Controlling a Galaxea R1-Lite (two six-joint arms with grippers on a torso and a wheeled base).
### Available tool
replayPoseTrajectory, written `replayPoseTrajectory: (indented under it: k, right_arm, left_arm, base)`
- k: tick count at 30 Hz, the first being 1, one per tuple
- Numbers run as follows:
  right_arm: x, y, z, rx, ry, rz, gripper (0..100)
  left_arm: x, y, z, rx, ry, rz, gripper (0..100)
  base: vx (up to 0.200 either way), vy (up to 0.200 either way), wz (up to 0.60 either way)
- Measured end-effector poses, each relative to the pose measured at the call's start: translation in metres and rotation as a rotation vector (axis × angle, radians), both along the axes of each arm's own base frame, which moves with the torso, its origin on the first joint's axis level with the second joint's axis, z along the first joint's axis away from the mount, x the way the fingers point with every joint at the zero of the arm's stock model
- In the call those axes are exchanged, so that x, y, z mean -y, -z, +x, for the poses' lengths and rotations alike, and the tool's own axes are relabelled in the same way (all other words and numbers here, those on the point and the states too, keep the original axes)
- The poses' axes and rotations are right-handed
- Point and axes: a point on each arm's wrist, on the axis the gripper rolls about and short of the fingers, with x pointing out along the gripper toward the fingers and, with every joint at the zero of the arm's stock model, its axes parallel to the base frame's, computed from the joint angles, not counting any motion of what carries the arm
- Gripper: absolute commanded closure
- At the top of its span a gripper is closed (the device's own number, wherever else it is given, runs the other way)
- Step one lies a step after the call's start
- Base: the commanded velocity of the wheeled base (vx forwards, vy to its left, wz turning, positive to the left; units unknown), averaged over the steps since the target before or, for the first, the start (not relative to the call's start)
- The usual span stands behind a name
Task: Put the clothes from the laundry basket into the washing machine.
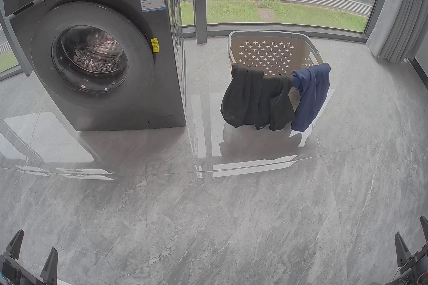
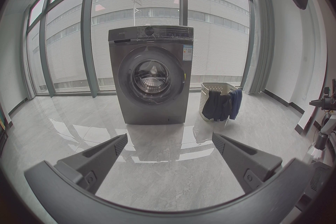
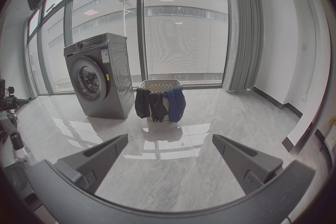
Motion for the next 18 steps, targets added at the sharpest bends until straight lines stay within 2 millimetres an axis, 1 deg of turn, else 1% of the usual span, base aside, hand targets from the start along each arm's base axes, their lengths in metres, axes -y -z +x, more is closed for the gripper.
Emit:
replayPoseTrajectory:
  k: [17, 18]
  right_arm:
    - [0.0, 0.0, 0.0, 0.0, 0.0, 0.0, 0]
    - [0.0, 0.0, 0.0, 0.0, 0.0, 0.0, 0]
  left_arm:
    - [0.0, 0.0, 0.0, 0.0, -0.001, -0.001, 0]
    - [0.0, 0.0, 0.0, 0.0, -0.001, -0.001, 0]
  base:
    - [0.0, -0.2, 0.0]
    - [0.0, 0.0, 0.0]
